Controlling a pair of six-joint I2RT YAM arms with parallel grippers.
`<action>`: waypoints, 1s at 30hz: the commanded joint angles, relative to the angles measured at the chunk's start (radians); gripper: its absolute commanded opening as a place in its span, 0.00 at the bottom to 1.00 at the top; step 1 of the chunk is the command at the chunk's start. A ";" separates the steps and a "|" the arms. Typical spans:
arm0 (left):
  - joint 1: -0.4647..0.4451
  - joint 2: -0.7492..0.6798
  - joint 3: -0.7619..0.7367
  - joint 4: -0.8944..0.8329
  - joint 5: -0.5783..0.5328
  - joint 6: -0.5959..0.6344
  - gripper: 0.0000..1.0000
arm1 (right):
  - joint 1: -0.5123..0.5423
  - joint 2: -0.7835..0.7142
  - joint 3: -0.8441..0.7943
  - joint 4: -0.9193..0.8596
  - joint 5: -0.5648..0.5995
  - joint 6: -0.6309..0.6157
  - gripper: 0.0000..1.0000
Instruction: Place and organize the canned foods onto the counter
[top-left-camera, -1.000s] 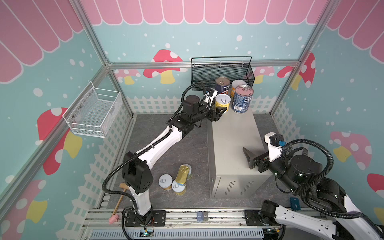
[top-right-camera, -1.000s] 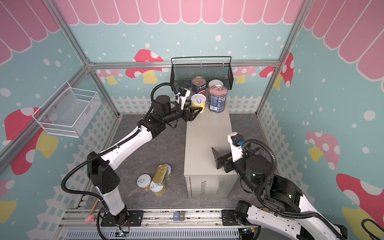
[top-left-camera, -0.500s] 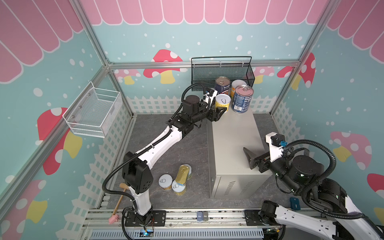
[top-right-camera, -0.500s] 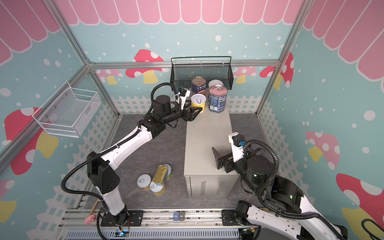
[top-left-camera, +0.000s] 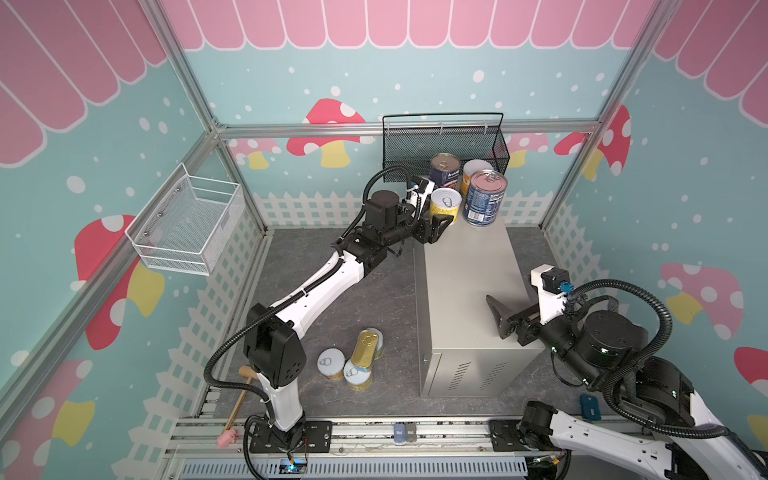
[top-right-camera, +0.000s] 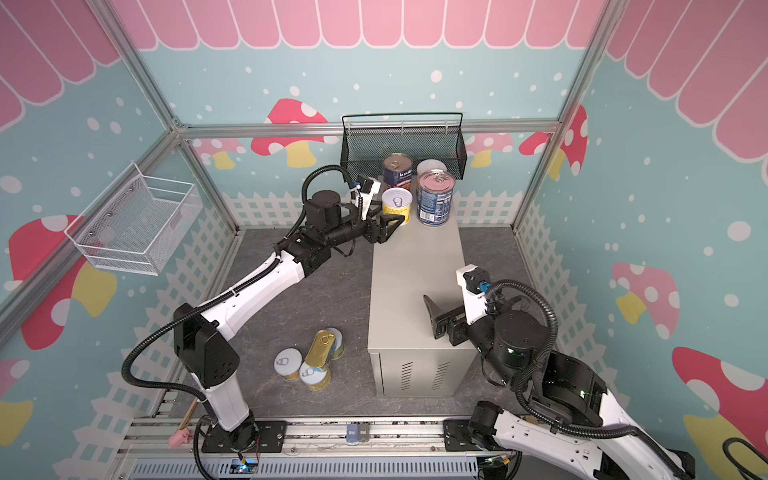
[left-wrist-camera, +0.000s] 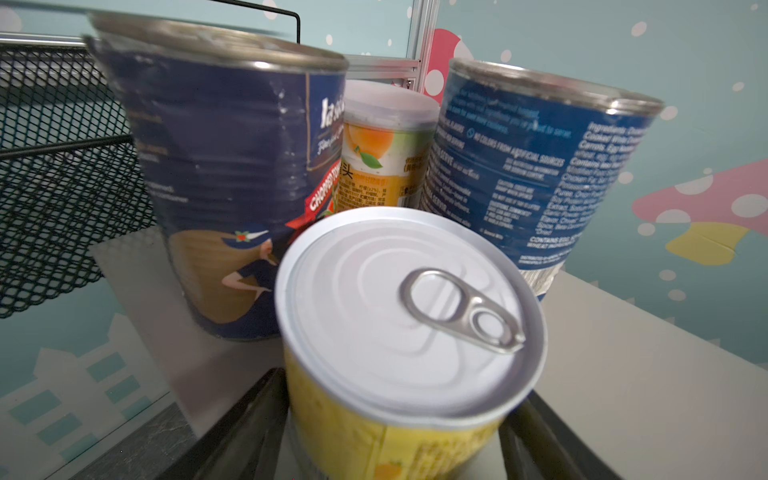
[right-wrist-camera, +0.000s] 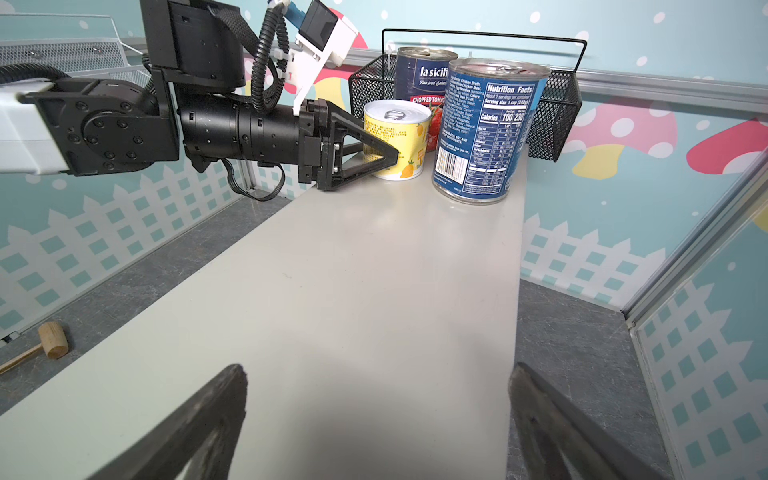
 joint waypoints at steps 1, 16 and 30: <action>-0.005 -0.007 -0.025 -0.075 0.009 0.005 0.78 | 0.001 0.001 -0.011 0.022 0.000 -0.009 0.99; -0.006 -0.175 -0.148 -0.063 -0.069 -0.023 0.99 | 0.001 0.008 -0.035 0.025 0.002 -0.008 0.99; 0.050 -0.568 -0.365 -0.430 -0.362 -0.072 0.99 | 0.001 0.026 -0.010 -0.018 -0.042 -0.039 0.99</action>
